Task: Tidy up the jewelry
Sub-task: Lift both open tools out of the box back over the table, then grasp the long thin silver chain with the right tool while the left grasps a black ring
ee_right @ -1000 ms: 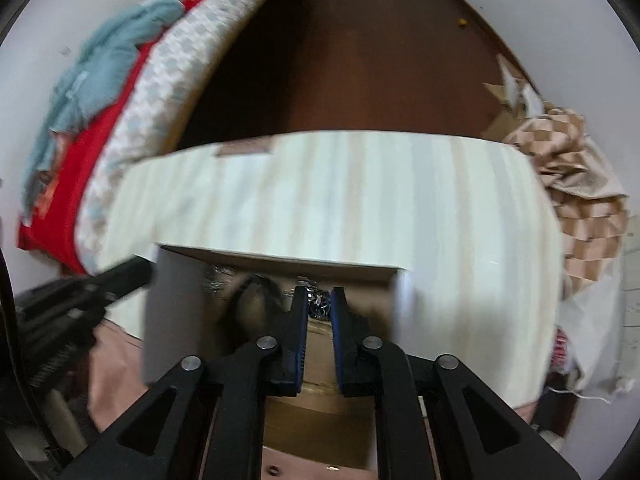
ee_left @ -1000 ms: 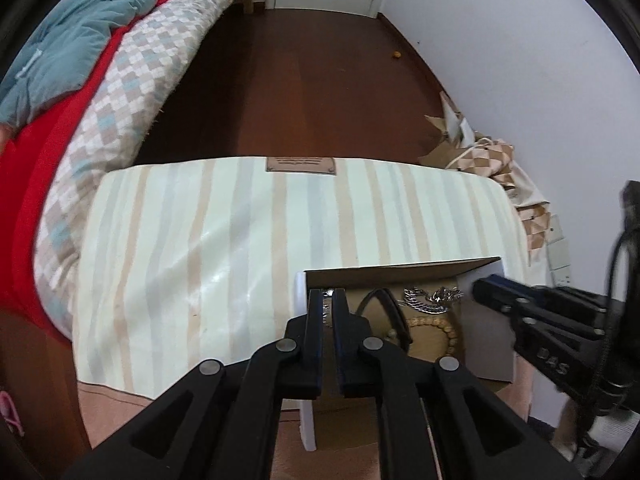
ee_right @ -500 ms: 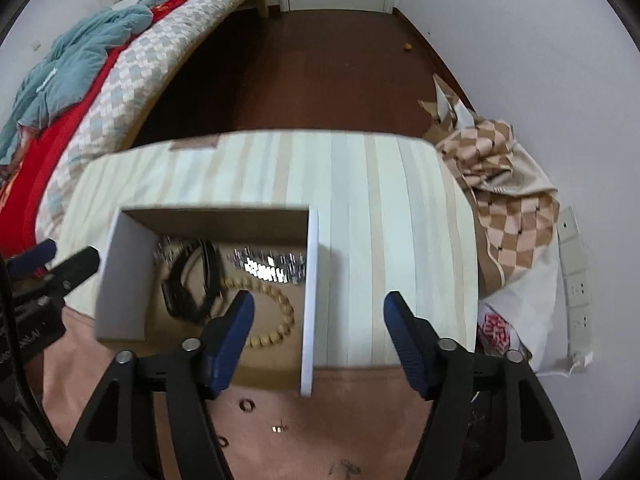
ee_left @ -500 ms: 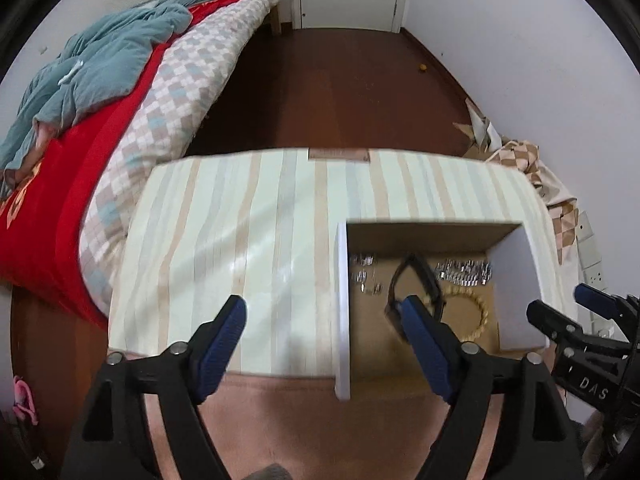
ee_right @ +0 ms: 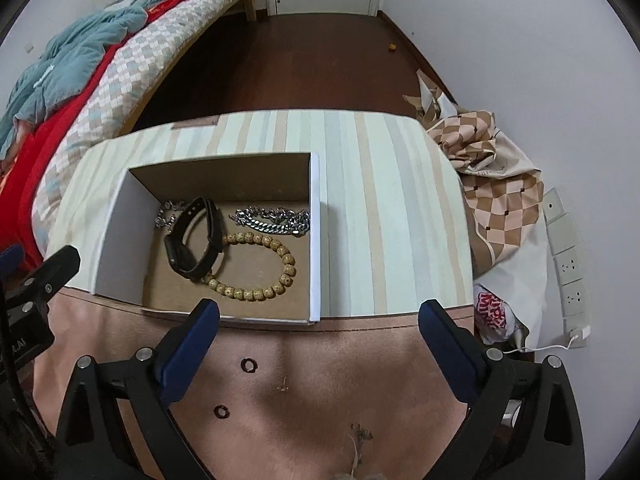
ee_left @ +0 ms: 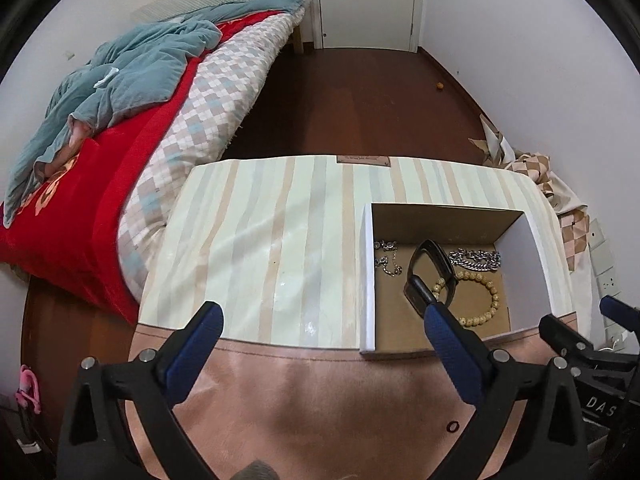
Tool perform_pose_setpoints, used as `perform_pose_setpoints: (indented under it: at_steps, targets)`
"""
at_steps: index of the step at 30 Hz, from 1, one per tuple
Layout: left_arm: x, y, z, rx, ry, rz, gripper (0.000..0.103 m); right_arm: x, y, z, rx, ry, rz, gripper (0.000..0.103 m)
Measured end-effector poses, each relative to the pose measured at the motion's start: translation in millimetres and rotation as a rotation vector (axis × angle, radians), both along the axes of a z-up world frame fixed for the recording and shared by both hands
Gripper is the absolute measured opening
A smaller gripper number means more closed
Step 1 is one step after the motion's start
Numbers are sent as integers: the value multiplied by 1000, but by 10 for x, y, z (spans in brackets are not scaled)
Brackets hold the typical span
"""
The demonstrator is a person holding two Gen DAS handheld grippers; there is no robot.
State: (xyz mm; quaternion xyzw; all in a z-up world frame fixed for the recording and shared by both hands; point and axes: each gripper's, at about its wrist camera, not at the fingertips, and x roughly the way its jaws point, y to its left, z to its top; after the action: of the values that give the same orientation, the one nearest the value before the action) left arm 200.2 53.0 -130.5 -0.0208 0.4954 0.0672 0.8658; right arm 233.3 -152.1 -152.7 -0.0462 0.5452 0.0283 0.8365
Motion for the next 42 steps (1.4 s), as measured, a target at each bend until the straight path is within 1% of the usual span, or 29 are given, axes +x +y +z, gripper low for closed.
perform_pose_setpoints:
  at_steps: [5, 11, 19, 24, 29, 31, 33, 36, 39, 40, 42]
  targets:
    - [-167, -19, 136, -2, -15, -2, 103, -154, 18, 241, -7, -54, 2, 101]
    - [-416, -70, 359, 29, -68, -8, 103, -385, -6, 499, -4, -108, 1, 101]
    - [-711, -110, 652, 27, -125, -15, 103, -734, -20, 843, -6, -188, 4, 101]
    - [-847, -163, 745, 23, -143, -25, 103, -912, -35, 1008, -8, -227, 5, 101]
    - [-944, -176, 767, 14, -146, -13, 103, -1043, -42, 1078, 13, -233, 7, 101]
    - [-965, -180, 717, 11, -127, 2, 103, -1070, -60, 1053, 24, -223, 5, 101]
    - [-996, -185, 609, 7, -101, 14, 103, -1099, -137, 1000, 59, -205, -7, 101]
    - [-1054, -212, 390, 27, -62, 24, 103, -1140, -327, 805, 86, -166, -54, 101]
    - [-1103, -240, 82, 38, -2, 27, 103, -1196, -590, 474, 112, -88, -112, 101]
    - [-1116, -257, -59, 37, 28, 24, 103, -1230, -686, 319, 121, -55, -136, 101]
    - [-1126, -299, -248, 43, 69, 17, 103, -1294, -842, 12, 145, 3, -171, 101]
